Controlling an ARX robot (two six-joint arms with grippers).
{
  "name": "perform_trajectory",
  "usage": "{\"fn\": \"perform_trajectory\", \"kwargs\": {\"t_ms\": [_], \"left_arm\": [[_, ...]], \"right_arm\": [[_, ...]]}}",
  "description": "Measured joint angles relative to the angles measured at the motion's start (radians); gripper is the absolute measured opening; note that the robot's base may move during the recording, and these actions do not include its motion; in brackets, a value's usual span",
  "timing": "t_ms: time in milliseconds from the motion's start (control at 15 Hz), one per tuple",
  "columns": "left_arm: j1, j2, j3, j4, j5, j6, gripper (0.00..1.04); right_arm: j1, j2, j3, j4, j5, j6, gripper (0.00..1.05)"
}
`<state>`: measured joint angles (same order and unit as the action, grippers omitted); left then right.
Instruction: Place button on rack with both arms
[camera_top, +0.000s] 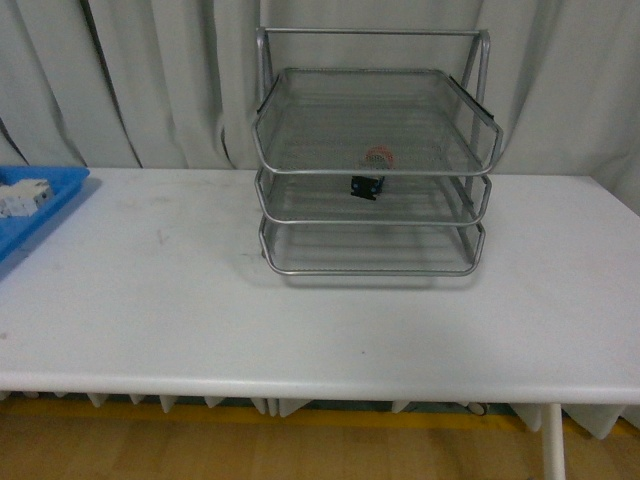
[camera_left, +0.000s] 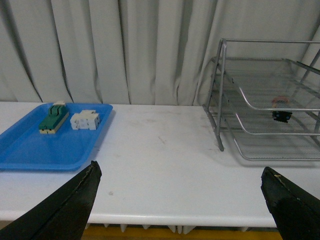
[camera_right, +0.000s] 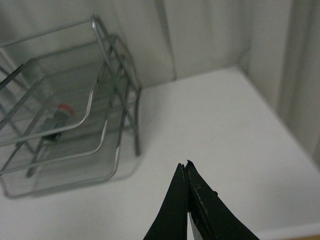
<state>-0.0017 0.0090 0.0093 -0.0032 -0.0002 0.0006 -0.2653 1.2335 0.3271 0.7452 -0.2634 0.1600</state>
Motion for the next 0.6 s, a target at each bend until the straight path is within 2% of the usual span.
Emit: {"fn": "perform_trajectory", "kwargs": {"t_ms": [67,267,533,600], "left_arm": [[0.000,0.000,0.000,0.000,0.000,0.000,0.98],[0.000,0.000,0.000,0.000,0.000,0.000,0.98],[0.000,0.000,0.000,0.000,0.000,0.000,0.98],[0.000,0.000,0.000,0.000,0.000,0.000,0.98]], "right_arm": [[0.008,-0.114,-0.104,0.065,0.012,-0.083,0.02],[0.101,-0.580,-0.205,-0.254,0.095,-0.141,0.02],[0.156,-0.755,-0.253,-0.337,0.156,-0.153,0.02],[0.230,-0.792,-0.270,-0.371,0.240,-0.153,0.02]]}}
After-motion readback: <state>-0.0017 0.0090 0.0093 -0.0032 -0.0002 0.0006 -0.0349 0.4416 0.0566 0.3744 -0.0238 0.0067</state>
